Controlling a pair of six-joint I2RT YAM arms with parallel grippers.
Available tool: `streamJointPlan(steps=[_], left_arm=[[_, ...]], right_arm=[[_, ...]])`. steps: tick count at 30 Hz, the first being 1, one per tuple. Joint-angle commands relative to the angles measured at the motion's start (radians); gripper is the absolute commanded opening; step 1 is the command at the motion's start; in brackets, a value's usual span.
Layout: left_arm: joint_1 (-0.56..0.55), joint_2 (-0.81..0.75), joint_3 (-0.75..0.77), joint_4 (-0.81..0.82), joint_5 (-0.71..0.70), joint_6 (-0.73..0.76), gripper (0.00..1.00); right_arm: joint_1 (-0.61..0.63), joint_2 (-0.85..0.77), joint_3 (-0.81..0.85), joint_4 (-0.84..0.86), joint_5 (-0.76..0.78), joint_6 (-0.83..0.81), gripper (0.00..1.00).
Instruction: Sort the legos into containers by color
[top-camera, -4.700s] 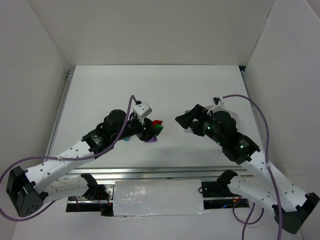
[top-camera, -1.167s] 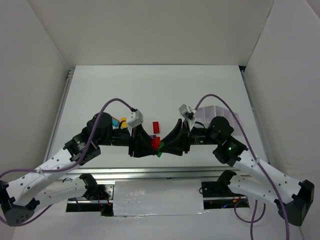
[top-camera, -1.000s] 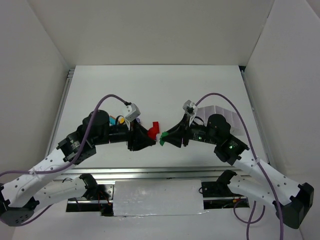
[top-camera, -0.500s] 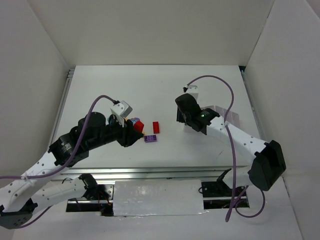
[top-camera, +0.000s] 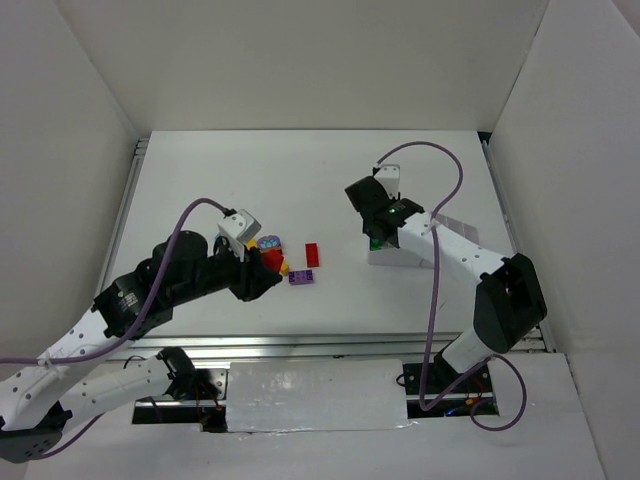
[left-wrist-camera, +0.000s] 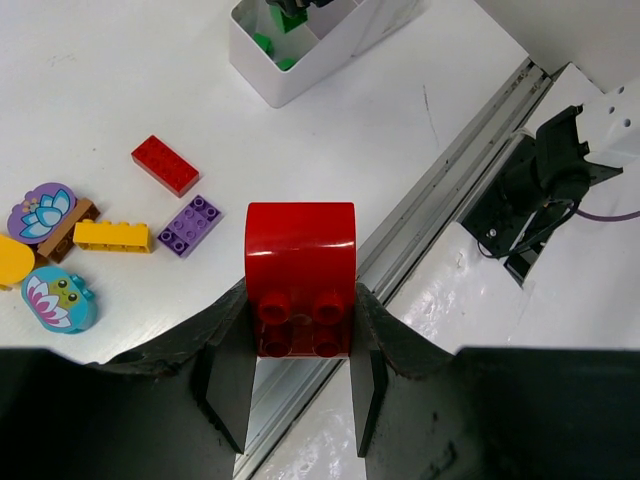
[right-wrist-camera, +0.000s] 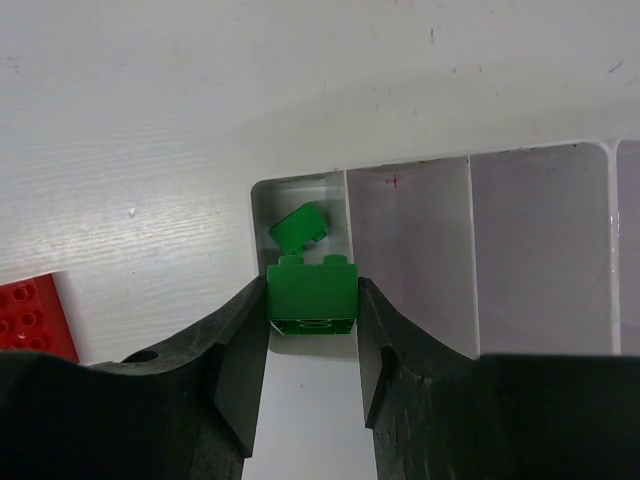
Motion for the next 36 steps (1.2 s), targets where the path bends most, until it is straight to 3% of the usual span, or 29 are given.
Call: streamJointPlan(steps=[1, 4, 10, 13, 16, 17, 18, 20, 21, 24, 28, 31, 36], left_arm=[[-0.004, -0.003, -0.003, 0.041, 0.026, 0.001, 0.0], [-0.005, 0.001, -0.003, 0.041, 0.031, 0.002, 0.0], [-0.004, -0.014, -0.007, 0.05, 0.038, 0.001, 0.0], [-0.004, -0.019, -0.009, 0.051, 0.042, -0.002, 0.0], [-0.004, -0.023, -0.015, 0.068, 0.066, -0.005, 0.0], [-0.004, -0.025, -0.02, 0.096, 0.112, -0.012, 0.0], [-0.004, -0.028, -0.023, 0.113, 0.147, -0.012, 0.0], [-0.004, -0.043, -0.047, 0.16, 0.266, -0.021, 0.0], [-0.002, -0.051, -0.059, 0.218, 0.314, -0.024, 0.0], [0.0, -0.077, -0.109, 0.333, 0.477, -0.047, 0.0], [0.0, -0.059, -0.135, 0.406, 0.613, -0.065, 0.0], [0.0, -0.033, -0.149, 0.467, 0.722, -0.085, 0.0], [0.0, -0.01, -0.155, 0.502, 0.723, -0.107, 0.0]], right_arm=[[-0.007, -0.021, 0.023, 0.009, -0.001, 0.0, 0.38], [-0.005, -0.044, 0.008, 0.03, -0.03, -0.004, 0.57], [-0.01, -0.075, 0.0, 0.043, -0.041, -0.012, 0.67], [-0.01, -0.089, 0.011, 0.037, -0.063, -0.013, 0.67], [-0.01, -0.182, -0.015, 0.084, -0.284, -0.059, 0.67], [-0.01, -0.223, -0.072, 0.168, -0.402, -0.079, 0.67], [-0.01, -0.321, -0.107, 0.216, -0.654, -0.088, 0.68], [-0.01, -0.476, -0.222, 0.389, -0.904, -0.087, 0.75], [-0.01, -0.519, -0.256, 0.442, -1.111, -0.061, 0.76], [-0.002, -0.668, -0.374, 0.677, -1.372, 0.051, 0.81], [0.029, -0.774, -0.471, 0.88, -1.437, 0.143, 0.95], [0.064, -0.796, -0.48, 0.915, -1.417, 0.166, 0.96], [0.18, -0.773, -0.482, 0.958, -1.361, 0.165, 0.96]])
